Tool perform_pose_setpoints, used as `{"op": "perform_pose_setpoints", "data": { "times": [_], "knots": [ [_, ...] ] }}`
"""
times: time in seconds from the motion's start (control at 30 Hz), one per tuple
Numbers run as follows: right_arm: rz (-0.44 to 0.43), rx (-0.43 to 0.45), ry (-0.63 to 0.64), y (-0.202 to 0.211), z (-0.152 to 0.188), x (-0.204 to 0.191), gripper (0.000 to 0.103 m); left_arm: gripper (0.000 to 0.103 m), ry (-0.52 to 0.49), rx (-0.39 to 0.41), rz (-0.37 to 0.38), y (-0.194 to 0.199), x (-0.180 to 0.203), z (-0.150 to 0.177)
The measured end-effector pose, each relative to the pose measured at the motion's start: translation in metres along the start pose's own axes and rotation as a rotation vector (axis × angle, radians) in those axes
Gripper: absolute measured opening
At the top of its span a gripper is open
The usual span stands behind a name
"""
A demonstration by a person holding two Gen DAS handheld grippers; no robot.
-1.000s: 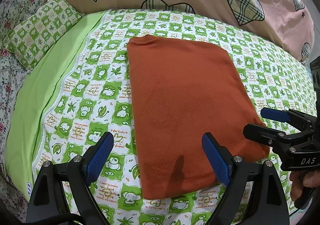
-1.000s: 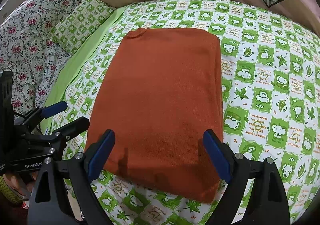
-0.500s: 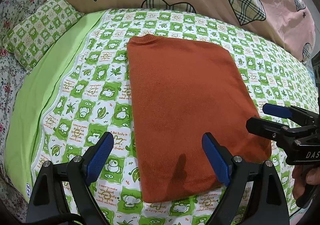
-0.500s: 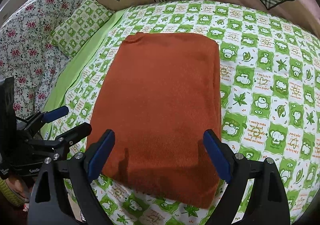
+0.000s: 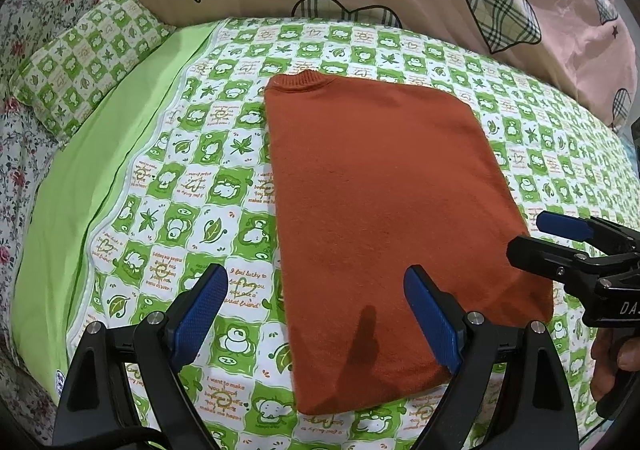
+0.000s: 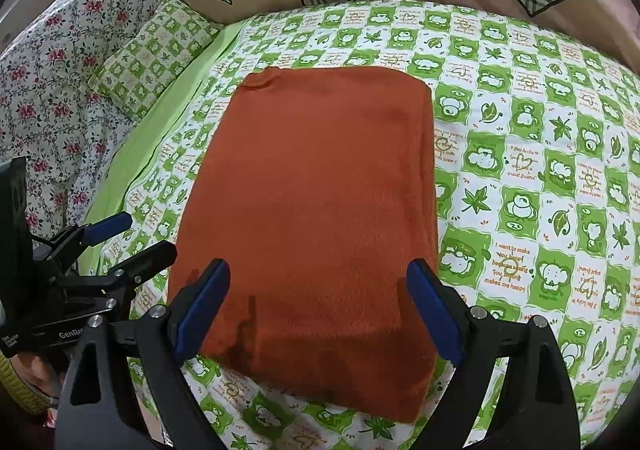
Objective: Fold small clothes
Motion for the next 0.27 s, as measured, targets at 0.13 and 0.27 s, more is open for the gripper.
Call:
{"op": "perform_pose_setpoints", "data": {
  "times": [0.13, 0.27],
  "knots": [
    [0.005, -0.002, -0.013, -0.0016, 0.0023, 0.0029, 0.090, 0.090, 0.000, -0.013, -0.006, -0.0030, -0.0007, 0.0014],
    [0.012, -0.004, -0.016, -0.0054, 0.0020, 0.0040, 0.090, 0.090, 0.008, -0.014, -0.015, -0.0051, -0.0038, 0.0016]
  ]
}}
Point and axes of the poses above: each gripper's, at about its wrist camera, not at the fingertips, and y roughly against the way its jaws point, x to its right, z to its underside, the point moved 1 cm from there along -y, roughly the way its jaws point, and after that the axes turned 2 degrees about -z, right-handed, at the moved point
